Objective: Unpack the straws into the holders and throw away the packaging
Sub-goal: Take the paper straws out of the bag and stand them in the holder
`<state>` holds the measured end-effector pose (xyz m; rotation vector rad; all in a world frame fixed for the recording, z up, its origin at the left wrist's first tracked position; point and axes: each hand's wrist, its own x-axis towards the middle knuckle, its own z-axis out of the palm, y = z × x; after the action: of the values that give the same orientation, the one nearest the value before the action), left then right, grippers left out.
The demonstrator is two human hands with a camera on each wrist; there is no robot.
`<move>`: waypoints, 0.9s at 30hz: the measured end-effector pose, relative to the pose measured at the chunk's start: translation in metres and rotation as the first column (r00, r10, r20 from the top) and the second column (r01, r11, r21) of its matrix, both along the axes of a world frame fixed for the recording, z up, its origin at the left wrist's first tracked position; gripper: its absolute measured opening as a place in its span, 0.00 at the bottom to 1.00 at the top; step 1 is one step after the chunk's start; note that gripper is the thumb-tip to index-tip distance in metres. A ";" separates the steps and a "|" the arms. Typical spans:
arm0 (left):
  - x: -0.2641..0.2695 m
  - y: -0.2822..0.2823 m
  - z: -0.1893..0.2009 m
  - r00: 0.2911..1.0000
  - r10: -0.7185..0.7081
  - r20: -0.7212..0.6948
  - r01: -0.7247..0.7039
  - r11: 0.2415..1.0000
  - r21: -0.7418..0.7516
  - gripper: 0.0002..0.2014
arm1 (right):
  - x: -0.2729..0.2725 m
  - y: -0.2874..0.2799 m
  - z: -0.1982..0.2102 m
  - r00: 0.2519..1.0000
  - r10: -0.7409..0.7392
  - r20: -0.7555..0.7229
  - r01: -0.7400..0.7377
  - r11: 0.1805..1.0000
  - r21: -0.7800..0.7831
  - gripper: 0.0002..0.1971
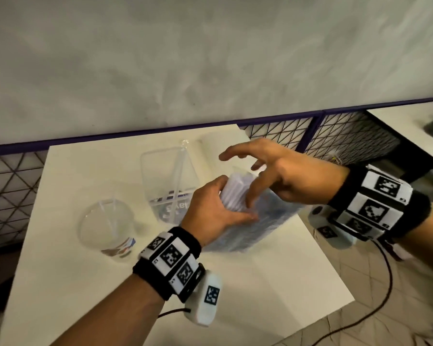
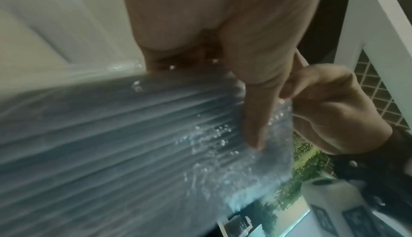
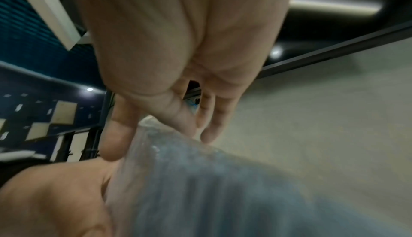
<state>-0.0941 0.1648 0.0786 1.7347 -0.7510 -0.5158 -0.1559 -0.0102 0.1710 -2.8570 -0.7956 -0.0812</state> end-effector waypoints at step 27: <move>-0.018 0.070 -0.031 0.710 0.684 -0.166 -0.704 0.696 -0.144 0.27 | 0.032 0.102 -0.101 0.823 -0.248 -0.512 0.539 0.055 0.840 0.11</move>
<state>-0.1120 0.2347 0.0478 1.6368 -0.0200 0.0090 -0.1240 0.0913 0.0697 -1.5859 0.2213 -0.2258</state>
